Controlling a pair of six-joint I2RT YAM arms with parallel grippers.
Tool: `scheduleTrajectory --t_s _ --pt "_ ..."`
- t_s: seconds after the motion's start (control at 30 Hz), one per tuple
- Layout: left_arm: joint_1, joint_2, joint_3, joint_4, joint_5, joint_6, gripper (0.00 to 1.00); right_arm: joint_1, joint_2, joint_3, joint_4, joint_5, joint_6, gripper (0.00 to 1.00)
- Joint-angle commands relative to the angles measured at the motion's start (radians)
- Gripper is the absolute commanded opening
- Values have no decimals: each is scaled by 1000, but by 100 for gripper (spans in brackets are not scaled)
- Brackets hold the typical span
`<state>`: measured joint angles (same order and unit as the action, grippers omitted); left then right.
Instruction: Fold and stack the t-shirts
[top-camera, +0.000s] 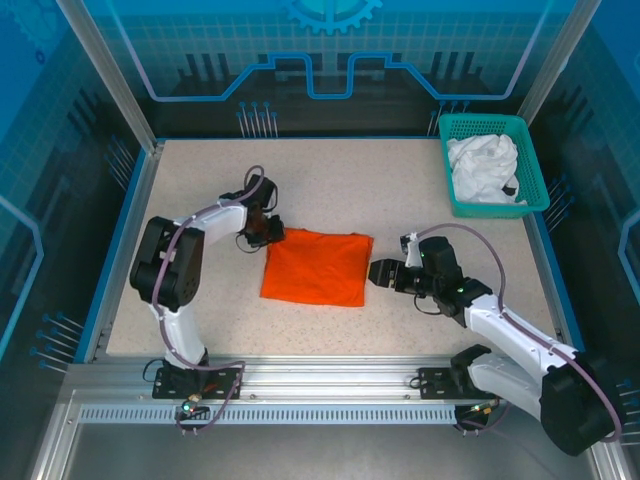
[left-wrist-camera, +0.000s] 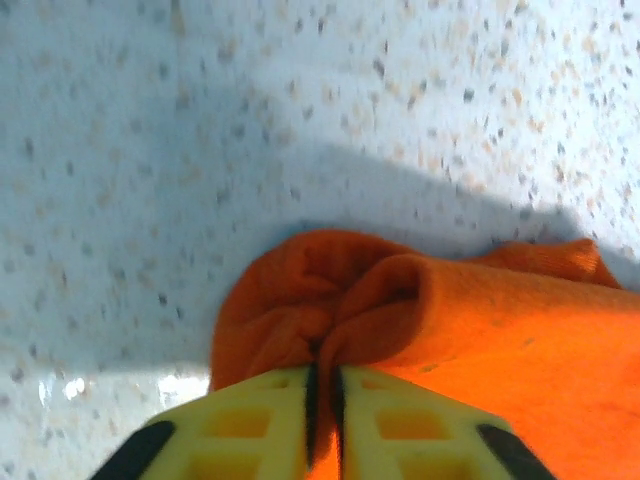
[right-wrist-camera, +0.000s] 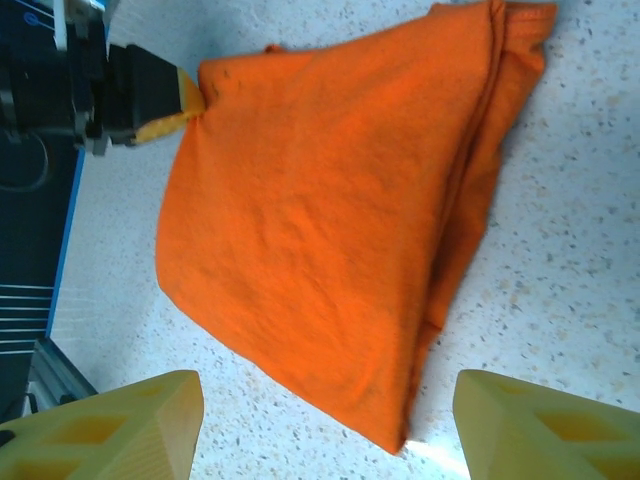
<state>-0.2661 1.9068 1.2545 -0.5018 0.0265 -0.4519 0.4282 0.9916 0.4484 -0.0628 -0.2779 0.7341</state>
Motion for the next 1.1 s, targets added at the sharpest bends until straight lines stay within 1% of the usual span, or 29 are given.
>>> scheduleTrajectory --t_s 0.0,0.1,0.2,0.37,0.57,0.7,0.77,0.9,1.0,1.07 --pt "19 63 129 -97 -118 68 8 -19 -16 -19 -17 37 -45 68" --pt "63 125 260 -174 -160 113 0 -27 -29 -50 8 55 -46 68" --pt "124 173 359 -208 -196 158 0 -41 -39 -81 39 70 -35 69" --pt "211 290 540 -256 -292 259 0 -60 -35 -109 63 77 -26 69" --pt "292 405 718 -271 -389 308 0 -62 -8 -135 109 94 -27 69" --pt "362 480 855 -284 -436 314 0 -57 47 -144 155 89 -27 70" --pt "378 537 969 -303 -510 354 0 -47 88 -139 180 91 -30 69" --pt "392 640 1147 -283 -593 463 0 -22 185 -111 197 98 -41 68" --pt "424 677 1212 -246 -610 488 0 -5 247 -98 224 94 -44 67" --pt "453 698 1241 -230 -588 479 0 10 291 -84 229 95 -51 67"
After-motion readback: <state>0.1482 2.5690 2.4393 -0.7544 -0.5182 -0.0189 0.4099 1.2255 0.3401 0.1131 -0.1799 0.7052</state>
